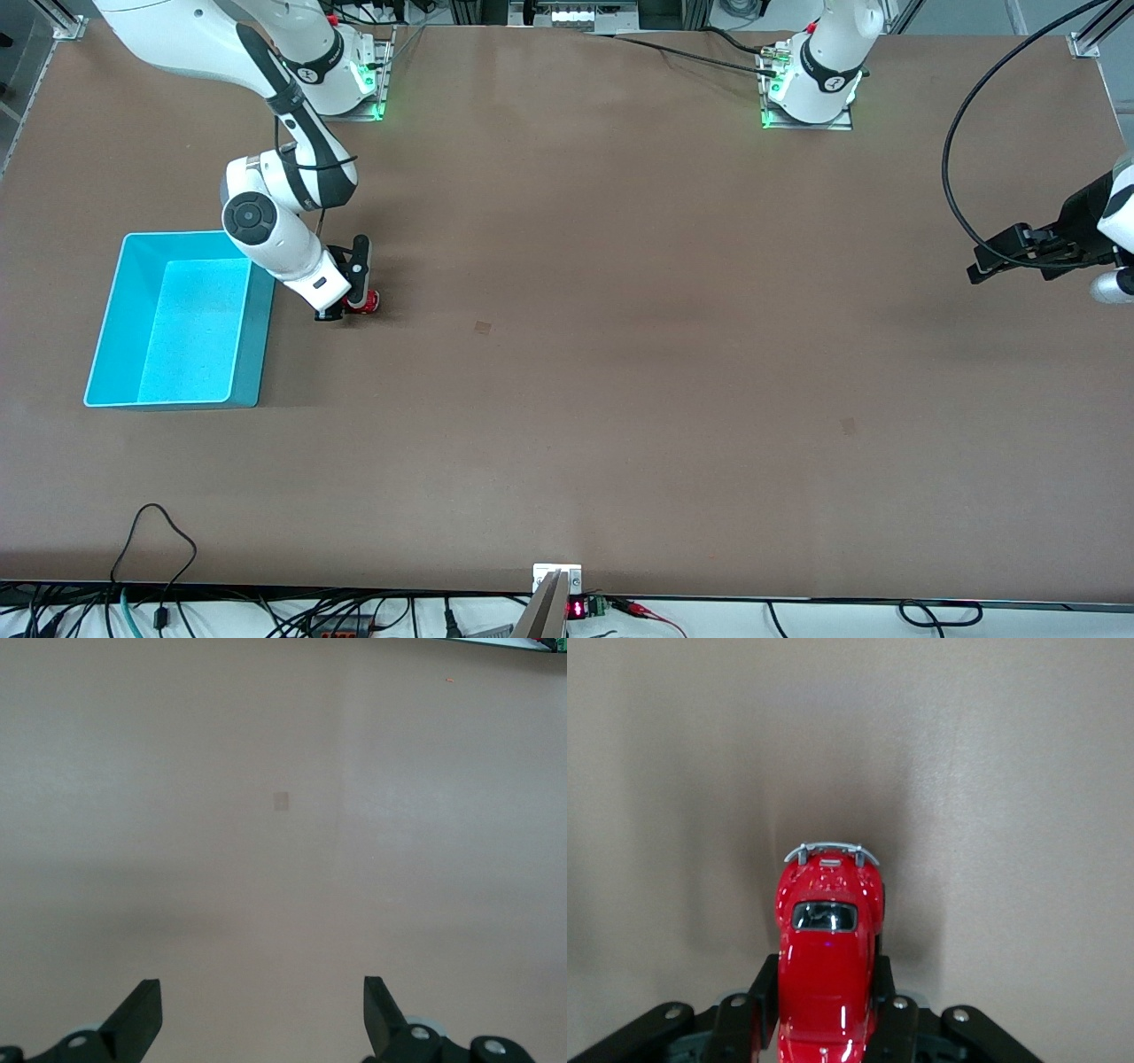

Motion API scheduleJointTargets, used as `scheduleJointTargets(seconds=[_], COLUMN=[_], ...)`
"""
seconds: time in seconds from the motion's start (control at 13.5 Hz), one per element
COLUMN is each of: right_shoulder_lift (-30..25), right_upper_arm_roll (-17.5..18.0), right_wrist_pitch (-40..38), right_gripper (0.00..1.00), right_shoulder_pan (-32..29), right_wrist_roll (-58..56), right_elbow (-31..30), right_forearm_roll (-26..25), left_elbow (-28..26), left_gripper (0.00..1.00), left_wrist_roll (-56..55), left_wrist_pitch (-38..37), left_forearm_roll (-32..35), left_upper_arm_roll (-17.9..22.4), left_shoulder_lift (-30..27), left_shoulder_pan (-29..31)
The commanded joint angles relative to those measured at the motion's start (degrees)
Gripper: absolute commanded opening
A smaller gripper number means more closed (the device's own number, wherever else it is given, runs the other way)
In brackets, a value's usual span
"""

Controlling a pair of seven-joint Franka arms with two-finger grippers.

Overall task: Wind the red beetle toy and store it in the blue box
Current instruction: 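Lower and close the right gripper on the red car, then lift the car with the right gripper over the blue box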

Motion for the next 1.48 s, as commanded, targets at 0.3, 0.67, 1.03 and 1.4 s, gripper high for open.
scheduleJointTargets(seconds=[0.3,0.67,1.03,1.4], right_shoulder_lift=[-13.4,-18.1,-16.4,-11.1], right_upper_arm_roll=[0.5,-6.2,-16.6,-20.5], right_wrist_pitch=[-14.5,-17.6,-17.9,-18.2], right_gripper=[0.0,0.0,0.0,0.0], right_shoulder_pan=[-1.0,-4.6,-4.7,-4.6], right_wrist_roll=[9.5,17.4,38.3,55.0], right_elbow=[2.1,6.1,8.0,7.2], right_forearm_roll=[3.4,3.8,3.8,3.8], left_elbow=[-0.5,-1.0,-9.0,-8.4], left_gripper=[1.0,1.0,1.0,1.0], left_wrist_roll=[0.8,0.6,0.5,0.8], left_wrist_pitch=[-0.4,-2.3,0.8,0.2], left_forearm_roll=[-0.6,-0.5,-0.5,-0.4], left_upper_arm_roll=[1.2,0.6,0.2,-0.1], left_shoulder_lift=[-1.3,-2.4,-7.8,-7.8], left_shoulder_pan=[-2.3,-1.8,-1.6,-2.0])
